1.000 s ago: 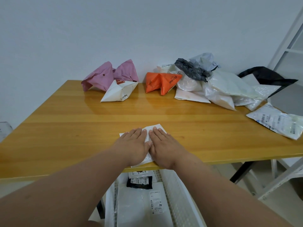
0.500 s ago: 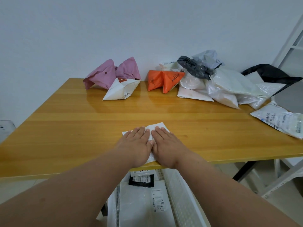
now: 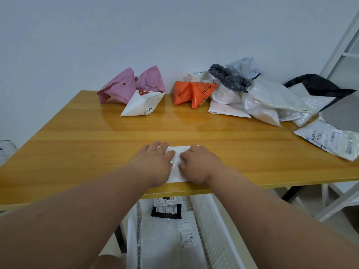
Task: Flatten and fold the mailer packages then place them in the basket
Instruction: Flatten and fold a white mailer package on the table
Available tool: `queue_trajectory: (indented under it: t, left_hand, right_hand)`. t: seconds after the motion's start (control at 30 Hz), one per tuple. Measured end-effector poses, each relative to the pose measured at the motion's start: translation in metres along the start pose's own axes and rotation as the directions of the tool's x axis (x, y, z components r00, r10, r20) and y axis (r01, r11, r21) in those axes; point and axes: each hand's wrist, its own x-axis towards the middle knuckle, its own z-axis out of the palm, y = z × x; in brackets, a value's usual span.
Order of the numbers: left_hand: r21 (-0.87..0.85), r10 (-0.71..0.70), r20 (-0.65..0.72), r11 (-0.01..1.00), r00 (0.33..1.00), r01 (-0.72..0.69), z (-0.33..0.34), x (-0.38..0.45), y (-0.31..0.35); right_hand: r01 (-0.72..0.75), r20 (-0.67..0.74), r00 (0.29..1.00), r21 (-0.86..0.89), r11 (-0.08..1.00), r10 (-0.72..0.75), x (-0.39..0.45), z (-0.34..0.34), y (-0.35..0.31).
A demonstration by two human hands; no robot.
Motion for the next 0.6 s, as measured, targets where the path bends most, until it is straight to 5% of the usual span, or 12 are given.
queue_trajectory:
  t: [0.2, 0.6]
  left_hand:
    - [-0.220, -0.003, -0.019, 0.976, 1.000, -0.002, 0.011, -0.002, 0.005]
    - [-0.137, -0.011, 0.099, 0.990, 0.995, 0.025, 0.013, -0.001, 0.009]
  right_hand:
    - [0.150, -0.096, 0.985, 0.104, 0.983, -0.140, -0.012, 0.024, -0.002]
    - [0.099, 0.025, 0.995, 0.047, 0.994, -0.100, -0.008, 0.024, -0.006]
